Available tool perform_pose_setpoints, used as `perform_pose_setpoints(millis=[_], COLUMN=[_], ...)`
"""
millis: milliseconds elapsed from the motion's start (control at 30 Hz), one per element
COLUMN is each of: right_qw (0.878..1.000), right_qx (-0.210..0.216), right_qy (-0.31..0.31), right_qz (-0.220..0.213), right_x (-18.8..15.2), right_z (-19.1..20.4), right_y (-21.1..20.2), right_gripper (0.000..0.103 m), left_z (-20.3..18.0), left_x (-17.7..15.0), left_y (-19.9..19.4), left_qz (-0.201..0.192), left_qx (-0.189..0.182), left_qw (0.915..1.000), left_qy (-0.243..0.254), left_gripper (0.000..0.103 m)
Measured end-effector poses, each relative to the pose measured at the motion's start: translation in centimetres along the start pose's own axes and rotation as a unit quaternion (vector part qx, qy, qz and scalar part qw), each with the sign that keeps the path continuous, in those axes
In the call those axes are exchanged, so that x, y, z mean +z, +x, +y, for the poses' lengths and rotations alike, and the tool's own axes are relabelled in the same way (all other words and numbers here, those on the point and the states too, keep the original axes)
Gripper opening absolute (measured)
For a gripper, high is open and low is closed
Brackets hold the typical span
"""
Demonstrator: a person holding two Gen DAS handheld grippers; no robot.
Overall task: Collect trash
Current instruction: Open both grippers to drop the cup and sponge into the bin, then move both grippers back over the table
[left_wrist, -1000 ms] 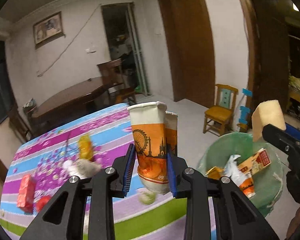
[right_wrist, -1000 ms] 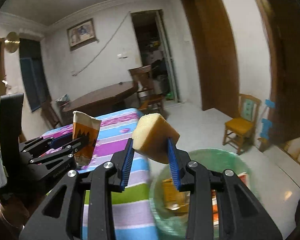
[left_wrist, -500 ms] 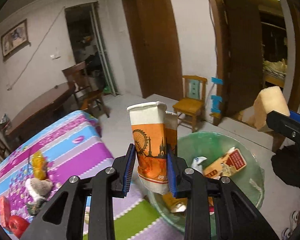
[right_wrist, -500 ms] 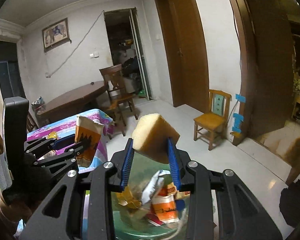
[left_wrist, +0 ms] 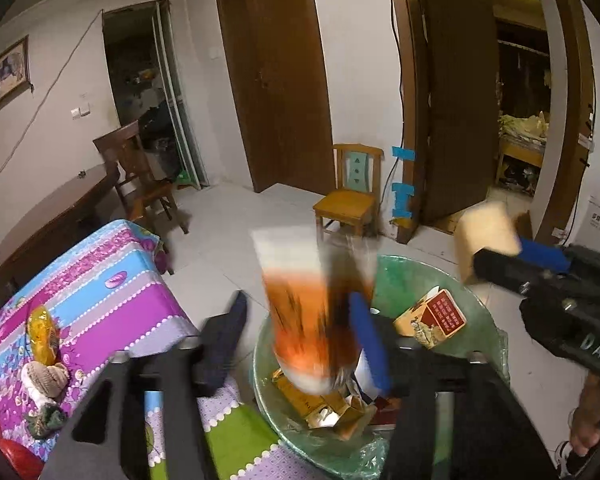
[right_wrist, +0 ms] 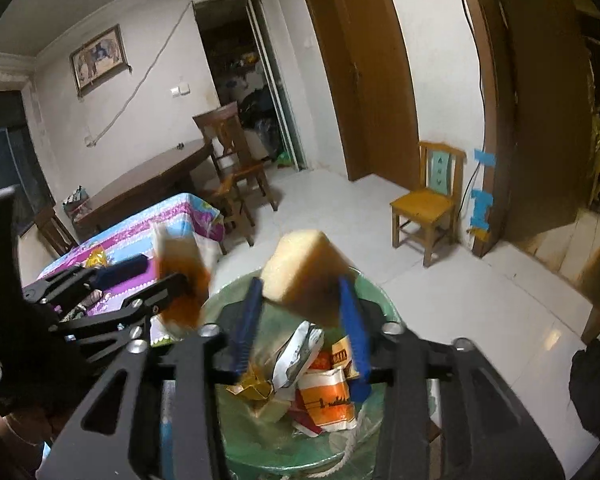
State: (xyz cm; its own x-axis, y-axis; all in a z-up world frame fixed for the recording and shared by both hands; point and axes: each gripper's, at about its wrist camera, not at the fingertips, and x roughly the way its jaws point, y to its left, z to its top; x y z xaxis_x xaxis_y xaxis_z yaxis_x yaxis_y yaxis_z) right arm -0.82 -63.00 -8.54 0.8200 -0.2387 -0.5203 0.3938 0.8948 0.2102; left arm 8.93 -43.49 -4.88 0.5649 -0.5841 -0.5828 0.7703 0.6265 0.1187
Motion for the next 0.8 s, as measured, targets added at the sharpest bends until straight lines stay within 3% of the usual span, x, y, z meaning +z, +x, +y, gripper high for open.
perform_pose_setpoints(millis=[167,800], right_qw=[1.0,0.999], right_qx=[0.007,0.038], right_qy=[0.026,0.003], right_qz=[-0.011,-0.02], right_x=[-0.1,0.1], right_z=[-0.7,2.2], right_y=[-0.4,-0.7], right_gripper=[0.052,0.052], left_z=[1.0,5.1], left_x=[-0.2,-2.3], left_y=[0.0,-4.3], left_qz=[0.006,-0.003], left_qx=[-0.004,0.016], left_qw=[0.9999,0.999], left_qy=[-0.011,-0.041], left_gripper=[0.06,0.066])
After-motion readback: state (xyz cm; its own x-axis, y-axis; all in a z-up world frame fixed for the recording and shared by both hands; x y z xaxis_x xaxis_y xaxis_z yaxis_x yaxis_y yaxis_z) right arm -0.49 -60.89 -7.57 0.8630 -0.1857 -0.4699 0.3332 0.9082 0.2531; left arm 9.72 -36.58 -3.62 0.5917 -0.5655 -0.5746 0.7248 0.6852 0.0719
